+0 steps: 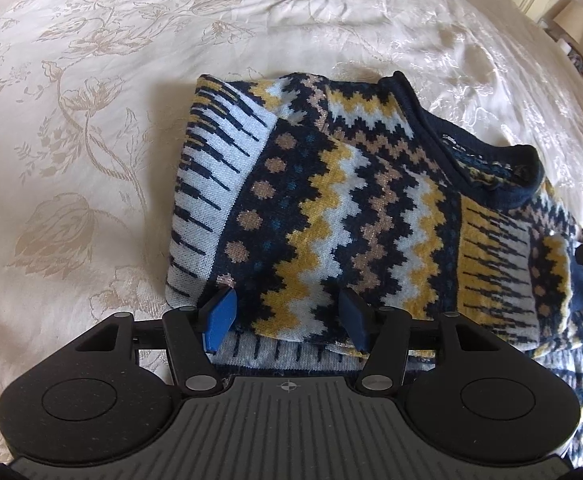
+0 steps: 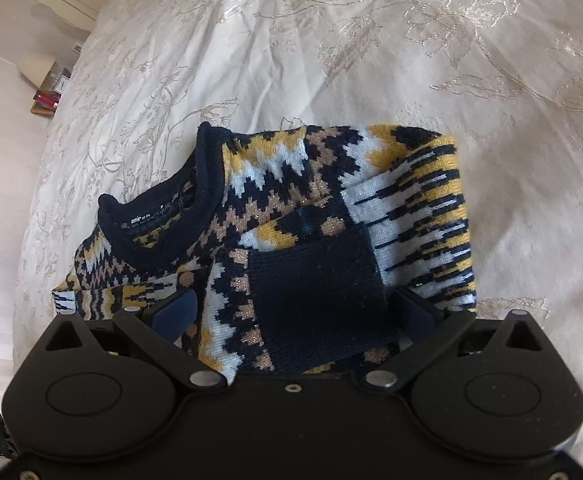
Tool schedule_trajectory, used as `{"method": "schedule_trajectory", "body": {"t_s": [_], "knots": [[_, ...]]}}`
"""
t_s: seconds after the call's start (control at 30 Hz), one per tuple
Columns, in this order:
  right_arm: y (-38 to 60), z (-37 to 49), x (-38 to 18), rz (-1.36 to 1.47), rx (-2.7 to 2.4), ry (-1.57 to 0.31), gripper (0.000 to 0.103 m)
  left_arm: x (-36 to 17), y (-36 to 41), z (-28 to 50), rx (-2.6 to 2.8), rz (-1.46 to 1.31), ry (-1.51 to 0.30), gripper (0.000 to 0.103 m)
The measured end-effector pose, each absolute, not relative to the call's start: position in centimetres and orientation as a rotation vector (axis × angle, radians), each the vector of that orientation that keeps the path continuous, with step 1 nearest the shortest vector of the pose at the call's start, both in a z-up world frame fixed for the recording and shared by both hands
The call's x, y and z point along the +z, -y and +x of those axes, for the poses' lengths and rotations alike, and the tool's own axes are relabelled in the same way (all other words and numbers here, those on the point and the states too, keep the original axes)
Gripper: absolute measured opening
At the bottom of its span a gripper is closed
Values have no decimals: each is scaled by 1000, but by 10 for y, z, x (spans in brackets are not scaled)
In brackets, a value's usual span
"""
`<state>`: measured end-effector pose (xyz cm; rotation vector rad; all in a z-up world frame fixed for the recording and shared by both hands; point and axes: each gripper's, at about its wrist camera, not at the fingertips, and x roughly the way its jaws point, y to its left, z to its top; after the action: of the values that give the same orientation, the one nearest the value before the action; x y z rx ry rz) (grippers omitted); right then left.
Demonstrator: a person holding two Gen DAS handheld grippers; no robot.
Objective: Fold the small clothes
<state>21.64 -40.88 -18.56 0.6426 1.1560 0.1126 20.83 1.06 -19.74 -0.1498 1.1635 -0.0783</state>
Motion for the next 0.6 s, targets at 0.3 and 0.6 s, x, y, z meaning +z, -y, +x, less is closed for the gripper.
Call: {"method": "schedule_trajectory", "body": {"t_s": [0.3,0.6], "knots": [[420,204,-176,712,169,-1109,17,-184,-13,201,-92,-161,-1138,55],[430,176,-109,506,92,-971,14,-143,-10,212,-113,-116,-1030,56]]}}
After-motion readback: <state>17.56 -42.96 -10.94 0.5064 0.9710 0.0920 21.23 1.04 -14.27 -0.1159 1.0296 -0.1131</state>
